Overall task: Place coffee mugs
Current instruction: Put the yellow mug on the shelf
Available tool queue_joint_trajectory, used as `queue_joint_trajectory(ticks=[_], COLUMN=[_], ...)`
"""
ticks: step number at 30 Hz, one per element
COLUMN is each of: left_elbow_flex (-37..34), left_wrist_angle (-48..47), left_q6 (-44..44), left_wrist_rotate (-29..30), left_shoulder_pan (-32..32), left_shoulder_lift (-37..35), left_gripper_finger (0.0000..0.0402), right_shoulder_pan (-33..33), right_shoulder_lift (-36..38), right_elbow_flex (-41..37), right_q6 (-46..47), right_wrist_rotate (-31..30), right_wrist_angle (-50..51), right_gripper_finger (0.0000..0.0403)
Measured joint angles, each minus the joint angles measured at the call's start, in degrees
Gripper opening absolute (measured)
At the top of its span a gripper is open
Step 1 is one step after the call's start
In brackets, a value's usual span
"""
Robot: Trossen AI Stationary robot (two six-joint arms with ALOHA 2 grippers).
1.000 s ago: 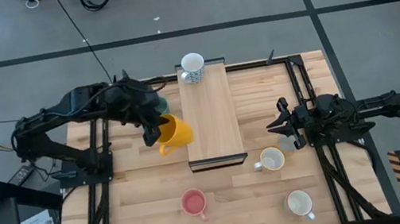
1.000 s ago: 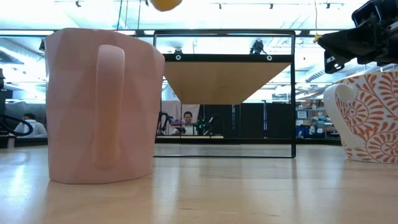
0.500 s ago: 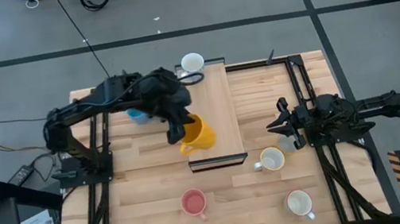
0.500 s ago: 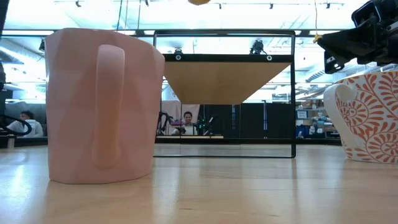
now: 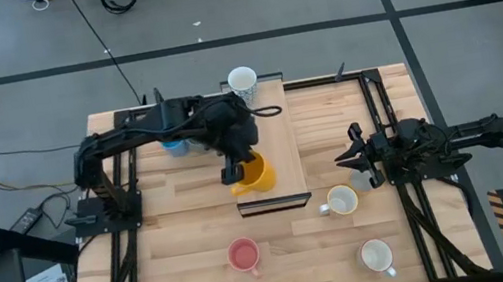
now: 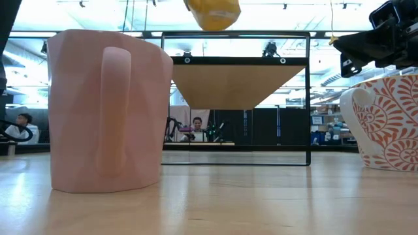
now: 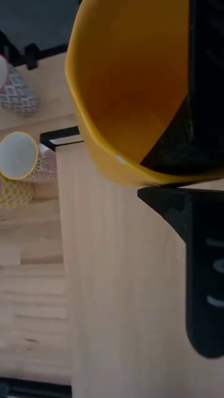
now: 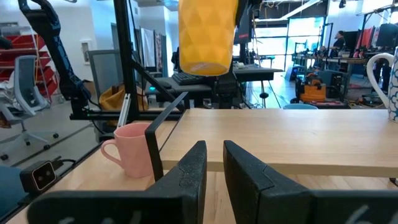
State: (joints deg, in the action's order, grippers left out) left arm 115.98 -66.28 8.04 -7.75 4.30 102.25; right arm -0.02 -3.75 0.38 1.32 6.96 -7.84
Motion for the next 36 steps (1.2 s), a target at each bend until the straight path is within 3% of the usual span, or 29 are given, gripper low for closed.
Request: queue_joint_trajectory(ticks=[19,36], left_elbow_flex=[-0.2,-0.2], left_wrist_angle=[-3.0,-4.2], left_q6=[3.7,3.6], left_wrist_rotate=[6.6,6.6], left_shoulder_pan=[-1.6,-1.7], left_shoulder_lift=[4.7,7.7], left_gripper_finger=[0.0037,0.004], right_shoulder_pan=[0.0,0.0], right_shoulder_lift=[0.0,-0.6], right_elbow_flex=[0.0,0.0], right_q6=[0.0,0.0], right_wrist_rotate=[0.1,0.2], right_wrist_angle=[-0.1,0.1], right_gripper_finger=[0.0061,0.0061])
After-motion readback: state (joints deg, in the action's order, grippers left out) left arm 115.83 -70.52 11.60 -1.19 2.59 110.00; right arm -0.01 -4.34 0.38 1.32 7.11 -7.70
